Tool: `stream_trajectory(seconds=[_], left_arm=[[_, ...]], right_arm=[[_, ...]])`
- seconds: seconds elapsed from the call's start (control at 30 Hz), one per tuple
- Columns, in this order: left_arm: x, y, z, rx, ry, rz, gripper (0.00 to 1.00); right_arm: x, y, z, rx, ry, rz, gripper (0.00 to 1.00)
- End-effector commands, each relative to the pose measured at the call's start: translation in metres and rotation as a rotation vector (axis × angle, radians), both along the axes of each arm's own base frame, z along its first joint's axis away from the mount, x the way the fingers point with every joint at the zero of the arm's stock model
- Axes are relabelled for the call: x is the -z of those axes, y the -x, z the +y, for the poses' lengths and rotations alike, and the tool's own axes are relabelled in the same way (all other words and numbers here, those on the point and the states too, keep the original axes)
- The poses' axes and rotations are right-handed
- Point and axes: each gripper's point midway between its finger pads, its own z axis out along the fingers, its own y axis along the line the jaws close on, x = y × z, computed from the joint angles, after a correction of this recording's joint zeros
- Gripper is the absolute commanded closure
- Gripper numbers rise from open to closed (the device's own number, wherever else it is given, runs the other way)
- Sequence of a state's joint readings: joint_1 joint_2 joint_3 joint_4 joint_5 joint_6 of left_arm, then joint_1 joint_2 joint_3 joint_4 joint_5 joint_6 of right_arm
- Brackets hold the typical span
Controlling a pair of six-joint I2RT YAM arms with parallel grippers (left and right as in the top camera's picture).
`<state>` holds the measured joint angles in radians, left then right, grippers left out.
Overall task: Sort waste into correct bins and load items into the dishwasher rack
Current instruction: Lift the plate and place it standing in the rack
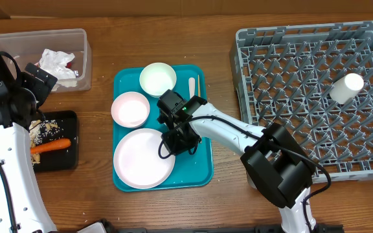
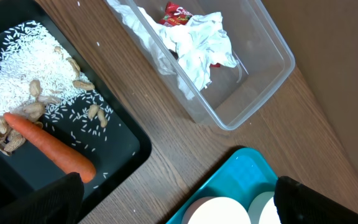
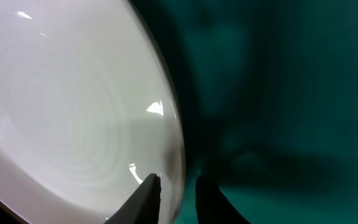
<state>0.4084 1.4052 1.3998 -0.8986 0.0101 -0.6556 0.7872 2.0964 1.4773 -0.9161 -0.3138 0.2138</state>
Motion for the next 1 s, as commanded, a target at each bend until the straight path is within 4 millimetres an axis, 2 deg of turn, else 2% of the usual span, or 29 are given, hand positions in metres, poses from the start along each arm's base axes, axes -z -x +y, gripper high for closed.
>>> stream_trajectory(seconds=[0.0, 0.1, 0.2, 0.37, 0.47, 0.57, 0.6, 0.67, 0.73, 0.8, 0.83, 0.87, 0.9, 0.97], left_arm=[[-0.002, 0.001, 0.003, -0.020, -0.007, -0.005, 0.00], [-0.002, 0.001, 0.004, -0.021, -0.007, -0.005, 0.00], [-0.002, 0.001, 0.003, -0.020, -0.006, -0.003, 0.00], [-0.002, 0.002, 0.003, -0.020, -0.005, -0.001, 0.00], [-0.002, 0.002, 0.003, -0.020, -0.006, -0.001, 0.00], [-0.002, 0.002, 0.003, -0.020, -0.005, -0.001, 0.00], [-0.002, 0.002, 0.003, -0.020, -0.006, -0.001, 0.00], [-0.002, 0.002, 0.003, -0.020, -0.006, -0.001, 0.00], [-0.002, 0.002, 0.003, -0.020, -0.006, -0.001, 0.00], [-0.002, 0.002, 0.003, -0.020, -0.005, -0.001, 0.00], [-0.002, 0.002, 0.003, -0.020, -0.006, -0.001, 0.00], [-0.002, 0.002, 0.003, -0.020, -0.005, -0.001, 0.00], [-0.002, 0.002, 0.003, -0.020, -0.005, -0.001, 0.00], [-0.002, 0.002, 0.003, -0.020, -0.005, -0.001, 0.00]], right_arm=[[0.001, 0.003, 0.000, -0.005, 0.005, 0.008, 0.96], [-0.001, -0.001, -0.002, 0.001, 0.004, 0.006, 0.96], [-0.008, -0.005, -0.013, 0.016, 0.027, 0.028, 0.96], [-0.035, -0.018, -0.036, 0.015, 0.038, 0.037, 0.96], [-0.063, -0.037, -0.056, 0.066, 0.039, -0.021, 0.96], [-0.106, -0.059, -0.085, 0.154, 0.012, -0.104, 0.96], [-0.123, -0.068, -0.102, 0.201, 0.003, -0.147, 0.96], [-0.145, -0.082, -0.131, 0.274, 0.007, -0.215, 0.96], [-0.175, -0.101, -0.182, 0.409, 0.045, -0.330, 0.96], [-0.192, -0.112, -0.220, 0.501, 0.087, -0.409, 0.96], [-0.202, -0.119, -0.245, 0.570, 0.118, -0.457, 0.96], [-0.218, -0.132, -0.292, 0.743, 0.183, -0.544, 0.96], [-0.228, -0.140, -0.325, 0.847, 0.230, -0.604, 0.96], [-0.237, -0.149, -0.363, 0.940, 0.305, -0.678, 0.96]])
